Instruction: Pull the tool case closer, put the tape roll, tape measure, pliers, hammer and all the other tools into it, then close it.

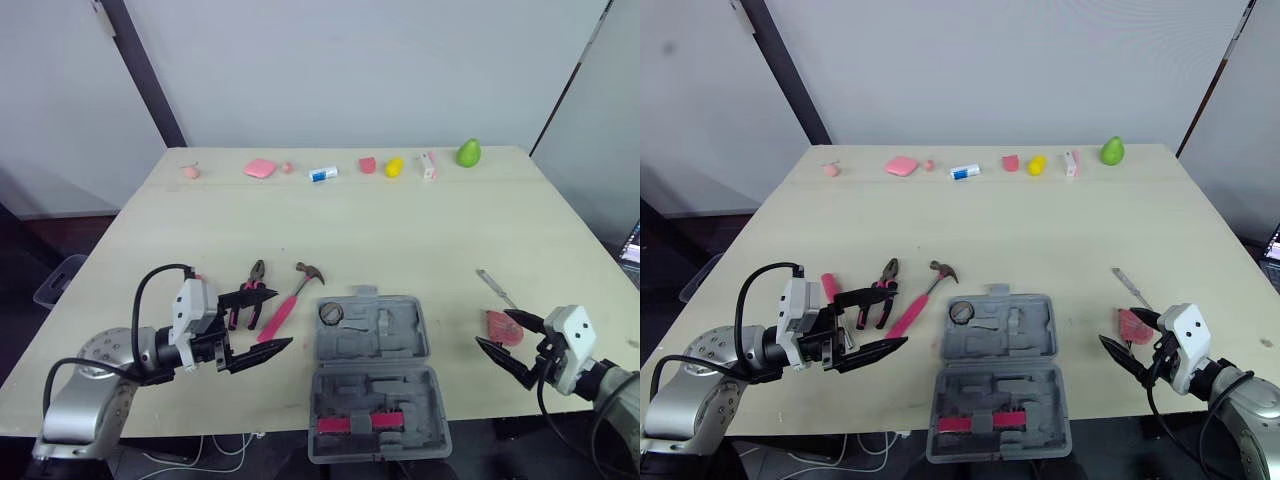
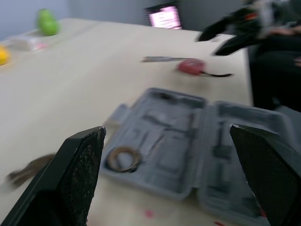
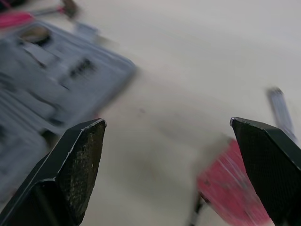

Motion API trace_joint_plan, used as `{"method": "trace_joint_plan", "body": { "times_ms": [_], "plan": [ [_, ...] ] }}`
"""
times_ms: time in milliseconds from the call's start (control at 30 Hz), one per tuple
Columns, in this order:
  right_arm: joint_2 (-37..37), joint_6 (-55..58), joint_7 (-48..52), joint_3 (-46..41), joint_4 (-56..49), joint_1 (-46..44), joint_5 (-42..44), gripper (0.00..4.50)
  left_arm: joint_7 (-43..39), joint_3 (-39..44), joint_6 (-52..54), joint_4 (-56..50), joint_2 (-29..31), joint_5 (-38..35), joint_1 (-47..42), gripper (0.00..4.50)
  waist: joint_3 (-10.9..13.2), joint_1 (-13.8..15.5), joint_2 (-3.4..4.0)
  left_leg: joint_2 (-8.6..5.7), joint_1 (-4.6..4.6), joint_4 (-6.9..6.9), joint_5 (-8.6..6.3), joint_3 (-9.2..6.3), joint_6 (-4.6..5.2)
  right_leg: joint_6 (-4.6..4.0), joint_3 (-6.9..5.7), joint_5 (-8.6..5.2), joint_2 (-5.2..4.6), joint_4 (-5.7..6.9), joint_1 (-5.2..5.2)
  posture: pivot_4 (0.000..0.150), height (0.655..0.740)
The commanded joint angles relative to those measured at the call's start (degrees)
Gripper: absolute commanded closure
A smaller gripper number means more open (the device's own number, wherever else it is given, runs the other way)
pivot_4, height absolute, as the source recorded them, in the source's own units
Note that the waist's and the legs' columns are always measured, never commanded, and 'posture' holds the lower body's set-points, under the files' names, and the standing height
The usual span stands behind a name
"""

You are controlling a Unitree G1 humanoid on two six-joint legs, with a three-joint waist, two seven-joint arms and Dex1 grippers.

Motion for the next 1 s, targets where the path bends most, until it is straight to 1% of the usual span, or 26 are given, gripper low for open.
{"method": "trace_joint_plan", "body": {
  "times_ms": [33, 267, 533, 600, 633, 667, 733, 767, 800, 867, 900, 1000],
  "plan": [
    [2.48, 0.30, -4.74, -0.74, -0.77, 2.10, -1.72, 0.04, -4.83, -1.26, 1.00, -2.13, 1.82, -2.66, -2.65, 0.00, 0.00, 0.13, 0.01, 0.00, 0.00, 0.00, 0.00, 0.00, 0.00, 0.00, 0.00, 0.00, 0.00, 0.00, 0.00, 0.150, 0.7400],
    [9.28, 4.31, -14.26, 0.23, -2.93, 5.55, -4.09, 0.04, -12.79, -3.27, 3.32, -1.25, 4.33, -5.07, -7.08, 0.00, 0.03, -0.16, 0.06, 0.03, 0.01, 0.00, 0.00, -0.02, 0.00, -0.02, 0.09, -0.02, 0.04, 0.00, -0.01, 0.150, 0.7400],
    [16.79, 10.39, -23.51, 0.53, -4.79, 4.53, -3.48, 0.04, -14.46, -4.23, 4.65, -0.01, 4.29, -4.98, -11.80, 0.00, 0.04, -0.18, 0.08, 0.04, 0.04, 0.01, 0.00, -0.02, 0.00, -0.07, 0.10, -0.05, 0.07, 0.04, -0.02, 0.150, 0.7400],
    [17.12, 10.55, -23.69, 1.59, -4.74, 4.48, -4.07, 0.57, -14.52, -4.35, 4.69, 0.08, 4.15, -4.78, -12.10, 0.00, 0.04, -0.14, 0.08, 0.04, 0.01, 0.01, 0.00, -0.03, 0.00, -0.07, 0.10, -0.05, 0.06, 0.02, -0.02, 0.150, 0.7400],
    [16.90, 10.14, -23.80, 2.23, -4.54, 4.40, -5.00, 0.75, -14.48, -4.35, 4.74, 0.05, 4.05, -4.74, -12.14, 0.00, 0.04, -0.14, 0.09, 0.04, 0.00, 0.01, 0.00, -0.03, 0.00, -0.07, 0.10, -0.05, 0.06, 0.01, -0.02, 0.150, 0.7400],
    [16.77, 9.72, -23.91, 2.63, -4.23, 4.23, -5.64, 1.30, -14.37, -4.33, 4.81, 0.01, 3.94, -4.72, -12.17, 0.00, 0.04, -0.14, 0.08, 0.04, 0.00, 0.01, 0.00, -0.03, 0.00, -0.06, 0.10, -0.05, 0.06, 0.01, -0.02, 0.150, 0.7400],
    [16.82, 9.33, -24.66, 2.83, -3.34, 3.68, -6.65, 2.05, -14.24, -4.33, 4.77, -0.01, 3.81, -4.52, -12.18, 0.00, 0.05, -0.14, 0.09, 0.04, 0.00, 0.01, 0.00, -0.03, 0.00, -0.06, 0.09, -0.05, 0.06, 0.01, -0.02, 0.150, 0.7400],
    [16.35, 8.99, -24.74, 3.25, -3.00, 3.43, -7.67, 2.74, -14.15, -4.28, 4.70, -0.07, 3.75, -4.42, -12.03, 0.00, 0.04, -0.14, 0.09, 0.04, 0.00, 0.01, 0.00, -0.04, 0.00, -0.07, 0.08, -0.06, 0.06, 0.02, -0.02, 0.150, 0.7400],
    [15.93, 8.72, -24.80, 3.64, -2.75, 3.25, -8.55, 3.21, -14.03, -4.23, 4.66, -0.15, 3.68, -4.36, -11.91, 0.00, 0.04, -0.14, 0.09, 0.04, 0.00, 0.01, 0.00, -0.04, 0.00, -0.07, 0.08, -0.05, 0.06, 0.02, -0.02, 0.150, 0.7400],
    [15.79, 8.77, -25.16, 3.93, -2.35, 2.93, -9.34, 4.11, -13.59, -4.07, 4.83, -0.37, 3.50, -4.46, -11.76, 0.00, 0.04, -0.15, 0.09, 0.04, 0.01, 0.01, 0.00, -0.03, 0.00, -0.07, 0.09, -0.05, 0.06, 0.03, -0.02, 0.150, 0.7400],
    [15.86, 8.78, -25.29, 3.96, -2.17, 2.80, -9.52, 4.43, -13.47, -4.05, 4.86, -0.45, 3.46, -4.45, -11.70, 0.00, 0.04, -0.14, 0.09, 0.04, 0.01, 0.01, 0.00, -0.04, 0.00, -0.07, 0.08, -0.05, 0.06, 0.03, -0.02, 0.150, 0.7400],
    [16.48, 8.91, -26.12, 3.60, -1.44, 1.95, -9.82, 4.43, -13.11, -3.93, 4.90, -0.66, 3.29, -4.42, -11.54, 0.00, 0.04, -0.15, 0.09, 0.04, 0.01, 0.01, 0.00, -0.05, 0.00, -0.06, 0.08, -0.05, 0.07, 0.03, -0.02, 0.150, 0.7400]
  ]
}}
